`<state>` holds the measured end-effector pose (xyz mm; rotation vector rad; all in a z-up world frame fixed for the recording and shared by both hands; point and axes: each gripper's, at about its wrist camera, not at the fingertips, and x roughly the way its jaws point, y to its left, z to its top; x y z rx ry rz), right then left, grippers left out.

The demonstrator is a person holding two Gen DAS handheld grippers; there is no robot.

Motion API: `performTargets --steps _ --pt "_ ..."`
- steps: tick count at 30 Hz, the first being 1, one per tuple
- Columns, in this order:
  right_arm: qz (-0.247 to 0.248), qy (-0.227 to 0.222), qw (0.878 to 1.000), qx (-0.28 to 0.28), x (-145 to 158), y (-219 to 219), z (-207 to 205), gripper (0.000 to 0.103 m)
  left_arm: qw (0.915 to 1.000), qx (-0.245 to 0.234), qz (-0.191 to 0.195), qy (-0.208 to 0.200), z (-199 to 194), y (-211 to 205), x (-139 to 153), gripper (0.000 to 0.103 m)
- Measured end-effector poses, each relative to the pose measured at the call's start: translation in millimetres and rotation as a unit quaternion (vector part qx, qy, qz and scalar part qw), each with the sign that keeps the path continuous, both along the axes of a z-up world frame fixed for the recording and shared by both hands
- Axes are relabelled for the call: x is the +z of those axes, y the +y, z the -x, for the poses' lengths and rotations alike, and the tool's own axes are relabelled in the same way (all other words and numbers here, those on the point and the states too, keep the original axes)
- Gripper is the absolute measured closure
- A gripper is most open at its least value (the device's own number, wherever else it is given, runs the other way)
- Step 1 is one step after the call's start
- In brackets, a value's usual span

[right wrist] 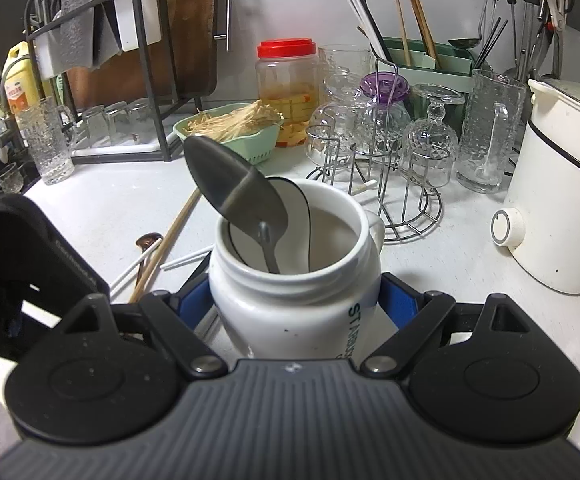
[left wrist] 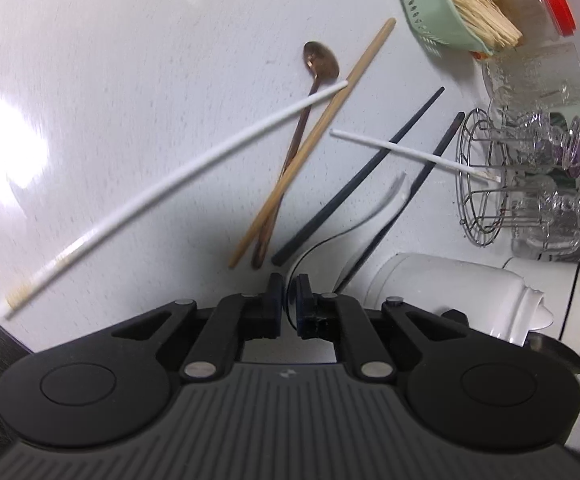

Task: Organize utensils
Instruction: 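Close the left gripper on the white ceramic spoon in the pile, then lift the white ceramic spoon with the left gripper and carry it over the jar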

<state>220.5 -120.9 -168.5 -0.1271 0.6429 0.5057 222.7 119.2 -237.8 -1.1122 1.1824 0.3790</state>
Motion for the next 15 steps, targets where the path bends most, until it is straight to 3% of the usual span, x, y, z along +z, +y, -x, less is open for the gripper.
performTargets --steps 5,15 --pt "0.001 -0.001 1.000 -0.008 -0.1 1.5 1.2 0.013 0.9976 -0.047 -0.050 0.011 -7.9 4.4 15.8 0.098" --pt "0.000 -0.008 1.000 -0.012 -1.3 1.6 3.8 0.013 0.9863 -0.122 -0.106 0.032 -8.5 10.2 39.1 0.098"
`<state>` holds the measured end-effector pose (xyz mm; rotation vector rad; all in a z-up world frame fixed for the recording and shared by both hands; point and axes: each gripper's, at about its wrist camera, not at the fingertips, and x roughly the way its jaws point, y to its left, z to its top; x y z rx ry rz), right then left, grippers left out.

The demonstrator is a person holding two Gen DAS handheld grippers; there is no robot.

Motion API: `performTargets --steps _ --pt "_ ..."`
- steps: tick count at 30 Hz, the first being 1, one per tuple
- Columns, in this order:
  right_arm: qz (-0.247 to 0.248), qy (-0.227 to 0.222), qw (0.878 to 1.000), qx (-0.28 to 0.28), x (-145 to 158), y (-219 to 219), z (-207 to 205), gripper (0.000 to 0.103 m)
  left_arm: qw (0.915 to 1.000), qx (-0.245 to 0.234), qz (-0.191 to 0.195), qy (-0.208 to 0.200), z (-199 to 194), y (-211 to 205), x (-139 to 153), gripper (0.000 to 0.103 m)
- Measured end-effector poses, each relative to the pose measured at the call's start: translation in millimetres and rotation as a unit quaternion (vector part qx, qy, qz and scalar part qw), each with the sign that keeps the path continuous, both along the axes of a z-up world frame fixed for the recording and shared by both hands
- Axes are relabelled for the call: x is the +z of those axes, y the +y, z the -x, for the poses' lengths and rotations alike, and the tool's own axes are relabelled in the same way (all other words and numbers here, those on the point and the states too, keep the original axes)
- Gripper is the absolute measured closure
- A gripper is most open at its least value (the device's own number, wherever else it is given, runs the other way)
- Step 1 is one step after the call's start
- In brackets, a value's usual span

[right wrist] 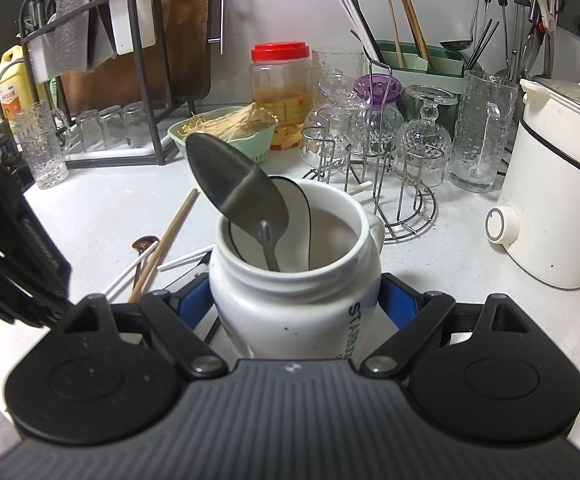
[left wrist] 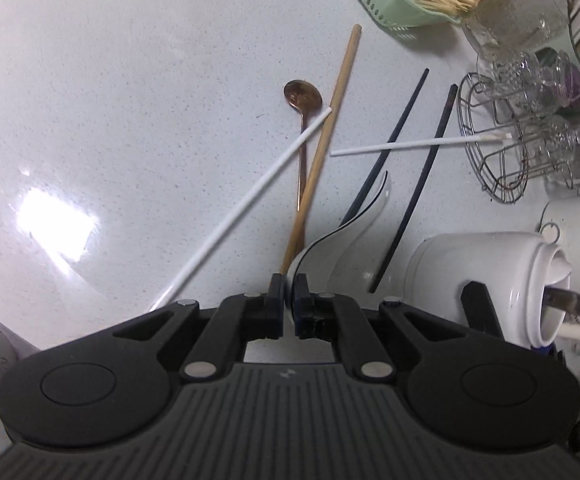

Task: Organize utensils
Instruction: 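Lift the white ceramic spoon with the left gripper and carry it over the jar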

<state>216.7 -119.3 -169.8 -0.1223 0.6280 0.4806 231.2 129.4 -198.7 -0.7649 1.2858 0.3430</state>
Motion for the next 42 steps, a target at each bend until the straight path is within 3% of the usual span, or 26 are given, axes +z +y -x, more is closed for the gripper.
performTargets --steps 14,22,27,33,42 --pt "0.001 -0.005 1.000 0.003 0.0 0.0 0.4 0.013 0.9936 -0.081 -0.079 -0.002 -3.0 13.6 47.8 0.098" --pt "0.002 -0.005 1.000 0.017 0.5 -1.4 3.1 0.013 0.9873 -0.129 -0.092 -0.002 3.2 17.1 94.0 0.098" --pt "0.002 -0.005 0.999 0.032 0.9 -2.0 5.7 0.013 0.9790 -0.179 -0.097 0.002 -2.3 1.1 127.6 0.098" --pt "0.003 -0.006 0.999 0.047 1.1 -1.8 7.9 0.013 0.9609 -0.248 -0.123 0.005 -17.9 -22.2 171.5 0.098" --pt "0.003 -0.006 0.998 0.065 0.7 -3.1 9.5 0.013 0.9172 -0.361 -0.166 0.027 -48.9 -74.7 206.3 0.098"
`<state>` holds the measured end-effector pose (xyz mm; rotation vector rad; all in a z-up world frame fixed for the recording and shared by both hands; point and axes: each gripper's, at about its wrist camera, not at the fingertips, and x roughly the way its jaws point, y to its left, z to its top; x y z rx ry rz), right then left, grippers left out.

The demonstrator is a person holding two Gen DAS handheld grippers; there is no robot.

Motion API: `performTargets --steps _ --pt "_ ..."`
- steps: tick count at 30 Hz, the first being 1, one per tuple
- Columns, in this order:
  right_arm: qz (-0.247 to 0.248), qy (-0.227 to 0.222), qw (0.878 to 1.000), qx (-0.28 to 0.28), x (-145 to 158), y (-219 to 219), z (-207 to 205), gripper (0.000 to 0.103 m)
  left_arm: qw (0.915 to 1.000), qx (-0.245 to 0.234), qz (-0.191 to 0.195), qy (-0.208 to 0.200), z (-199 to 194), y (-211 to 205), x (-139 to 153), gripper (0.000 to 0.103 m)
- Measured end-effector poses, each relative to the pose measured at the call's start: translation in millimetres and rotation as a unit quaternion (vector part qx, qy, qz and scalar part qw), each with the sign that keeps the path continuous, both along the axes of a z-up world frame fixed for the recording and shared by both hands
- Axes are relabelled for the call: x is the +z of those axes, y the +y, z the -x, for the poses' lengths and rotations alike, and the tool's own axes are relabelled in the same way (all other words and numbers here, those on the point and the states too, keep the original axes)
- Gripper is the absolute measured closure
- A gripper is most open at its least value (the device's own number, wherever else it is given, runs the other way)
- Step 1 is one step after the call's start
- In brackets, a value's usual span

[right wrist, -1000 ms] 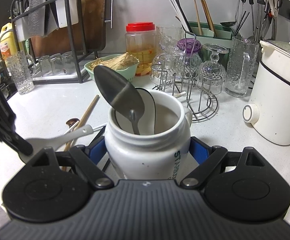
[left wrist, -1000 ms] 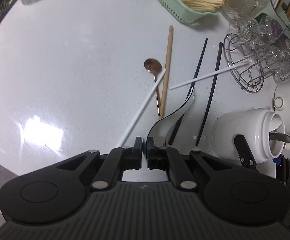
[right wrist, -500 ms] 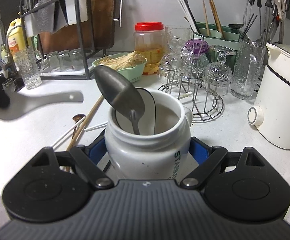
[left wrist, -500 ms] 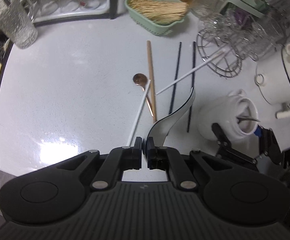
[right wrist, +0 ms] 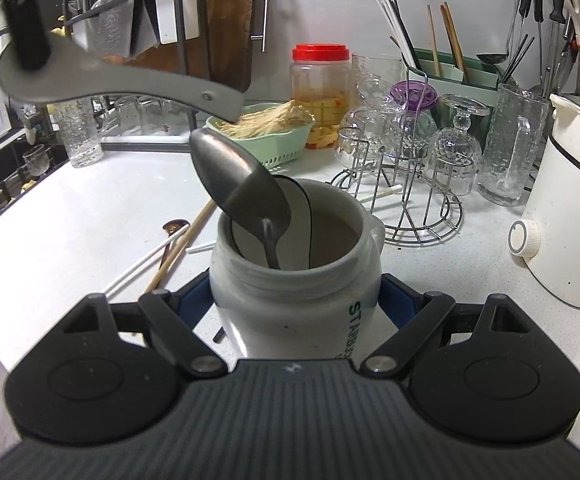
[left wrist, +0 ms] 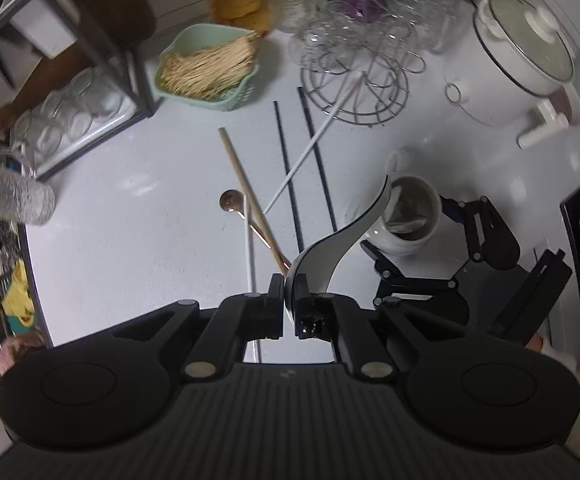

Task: Organize utensils
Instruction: 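Lift the white ceramic spoon with the left gripper and carry it over the jar, then lower the white ceramic spoon into the jar and open the left gripper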

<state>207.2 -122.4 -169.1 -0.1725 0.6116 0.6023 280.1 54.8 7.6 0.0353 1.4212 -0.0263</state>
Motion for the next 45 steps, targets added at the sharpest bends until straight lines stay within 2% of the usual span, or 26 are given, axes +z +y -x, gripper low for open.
performTargets --steps 6,14,18,25,29,34,41,45 --pt "-0.003 0.000 1.000 0.008 -0.5 -1.8 0.6 0.013 0.9977 -0.059 -0.024 0.023 -18.8 -36.6 -2.3 0.098" --pt "-0.006 -0.002 1.000 0.013 -0.7 -3.1 1.4 0.013 0.9860 -0.127 -0.076 0.079 -43.2 -59.5 -27.1 0.098" --pt "-0.006 -0.002 1.000 0.013 -0.8 -3.0 2.4 0.013 0.9761 -0.165 -0.104 0.095 -58.6 -74.5 -40.0 0.098" --pt "-0.007 -0.003 1.000 0.018 -0.6 -3.7 3.1 0.013 0.9569 -0.232 -0.132 0.114 -85.5 -111.3 -52.1 0.098" --pt "-0.006 -0.003 1.000 0.017 -1.1 -3.7 3.8 0.013 0.9489 -0.253 -0.137 0.129 -94.3 -128.8 -63.8 0.098" --pt "-0.007 -0.004 1.000 0.014 -1.5 -3.3 5.1 0.013 0.9399 -0.285 -0.137 0.129 -93.9 -154.4 -75.8 0.097" --pt "-0.003 -0.001 1.000 0.011 -0.4 -1.8 4.4 0.013 0.9354 -0.312 -0.129 0.106 -91.1 -172.2 -95.0 0.095" --pt "-0.001 0.001 1.000 0.011 0.1 -1.3 3.4 0.013 0.9428 -0.299 -0.110 0.098 -91.8 -162.9 -100.4 0.094"
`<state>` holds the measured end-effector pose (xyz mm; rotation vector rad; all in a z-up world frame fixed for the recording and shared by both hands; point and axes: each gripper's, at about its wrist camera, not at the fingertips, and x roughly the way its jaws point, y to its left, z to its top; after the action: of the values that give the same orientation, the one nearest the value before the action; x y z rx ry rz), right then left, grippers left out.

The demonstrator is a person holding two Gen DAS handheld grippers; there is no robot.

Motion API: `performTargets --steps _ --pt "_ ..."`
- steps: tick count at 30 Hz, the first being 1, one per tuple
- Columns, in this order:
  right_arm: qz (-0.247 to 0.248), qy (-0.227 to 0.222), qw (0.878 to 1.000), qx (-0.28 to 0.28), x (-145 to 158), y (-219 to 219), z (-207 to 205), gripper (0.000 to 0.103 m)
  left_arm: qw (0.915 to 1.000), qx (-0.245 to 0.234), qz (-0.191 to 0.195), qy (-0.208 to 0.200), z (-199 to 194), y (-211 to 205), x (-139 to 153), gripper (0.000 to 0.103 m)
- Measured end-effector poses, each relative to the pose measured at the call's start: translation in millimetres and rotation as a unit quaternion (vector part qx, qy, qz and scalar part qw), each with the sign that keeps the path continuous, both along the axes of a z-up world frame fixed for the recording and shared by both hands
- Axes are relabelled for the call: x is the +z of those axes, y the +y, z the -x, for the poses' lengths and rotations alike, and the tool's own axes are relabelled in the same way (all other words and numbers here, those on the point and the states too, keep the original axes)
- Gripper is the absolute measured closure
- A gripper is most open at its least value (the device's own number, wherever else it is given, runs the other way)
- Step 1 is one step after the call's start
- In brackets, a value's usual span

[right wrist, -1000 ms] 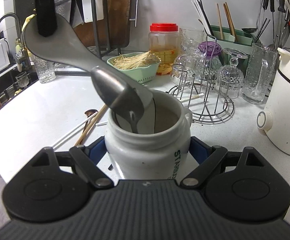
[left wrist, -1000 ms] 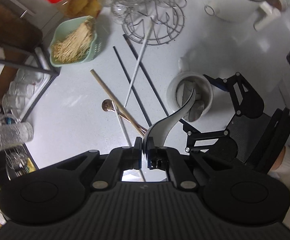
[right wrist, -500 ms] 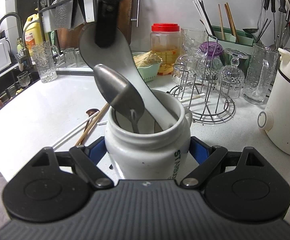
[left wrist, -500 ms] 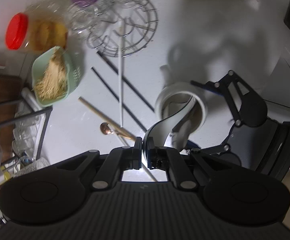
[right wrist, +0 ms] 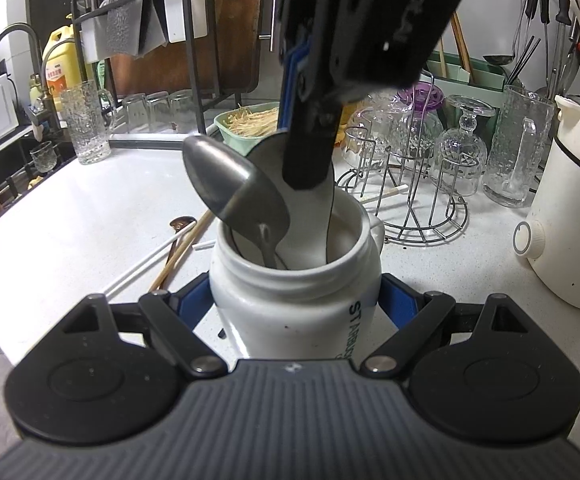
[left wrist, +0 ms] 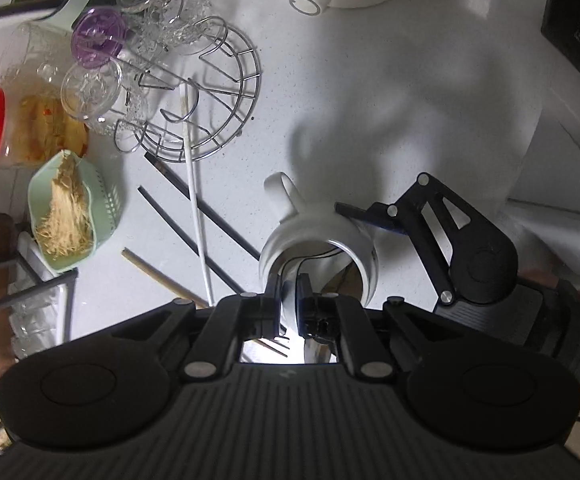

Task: Organize utensils
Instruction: 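Lower the white ceramic spoon into the jar and open the left gripper, then move the open left gripper back over the long white chopstick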

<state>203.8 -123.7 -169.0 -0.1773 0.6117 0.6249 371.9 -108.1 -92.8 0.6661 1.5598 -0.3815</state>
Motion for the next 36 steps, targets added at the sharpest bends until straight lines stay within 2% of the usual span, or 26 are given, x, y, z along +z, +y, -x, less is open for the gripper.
performTargets --steps 3,5,7,9,13,17,22,26,27,28,29,30,33,36 --pt "0.001 0.002 1.000 -0.003 0.4 1.0 0.6 0.013 0.9993 0.022 0.029 -0.008 0.1 9.4 4.8 0.094" --pt "0.001 0.003 1.000 -0.007 0.4 1.7 1.3 0.013 0.9982 0.034 0.047 -0.011 2.3 15.1 9.0 0.090" --pt "0.000 0.004 1.000 -0.010 0.5 2.1 1.6 0.013 0.9964 0.056 0.061 -0.018 5.6 22.7 13.9 0.078" --pt "0.002 0.005 1.000 -0.011 0.9 2.5 1.5 0.013 0.9930 0.072 0.090 -0.024 10.8 31.1 21.5 0.073" --pt "0.003 0.011 1.000 -0.013 1.6 3.3 0.3 0.013 0.9857 0.098 0.127 -0.051 24.2 48.6 39.1 0.072" --pt "0.008 0.015 1.000 -0.015 2.7 4.9 -1.3 0.013 0.9743 0.129 0.163 -0.087 38.9 72.0 59.6 0.072" --pt "0.008 0.020 0.999 -0.024 2.2 5.8 -1.0 0.013 0.9539 0.169 0.205 -0.139 62.6 107.6 80.4 0.072" --pt "0.013 0.021 0.999 -0.038 2.9 9.0 0.7 0.013 0.9330 0.217 0.236 -0.164 84.8 139.6 82.3 0.072" --pt "0.012 0.022 0.999 -0.039 3.0 9.2 0.8 0.011 0.9263 0.233 0.244 -0.168 90.3 147.5 80.5 0.072" --pt "0.008 0.026 0.999 -0.040 2.9 8.7 0.3 0.002 0.9147 0.263 0.261 -0.162 95.3 159.1 76.4 0.072" --pt "0.004 0.027 0.999 -0.044 3.2 8.4 -0.1 0.000 0.9007 0.296 0.281 -0.148 101.2 170.3 70.5 0.072" --pt "0.001 0.025 0.999 -0.049 3.7 8.3 0.2 0.000 0.8910 0.316 0.293 -0.142 108.8 178.4 64.9 0.072" --pt "-0.002 0.034 0.998 -0.051 5.1 9.7 -0.8 0.000 0.8836 0.333 0.292 -0.152 132.4 191.6 51.1 0.072" --pt "-0.005 0.044 0.997 -0.063 6.7 9.0 -2.0 0.000 0.8667 0.369 0.298 -0.155 152.6 211.5 34.6 0.072"
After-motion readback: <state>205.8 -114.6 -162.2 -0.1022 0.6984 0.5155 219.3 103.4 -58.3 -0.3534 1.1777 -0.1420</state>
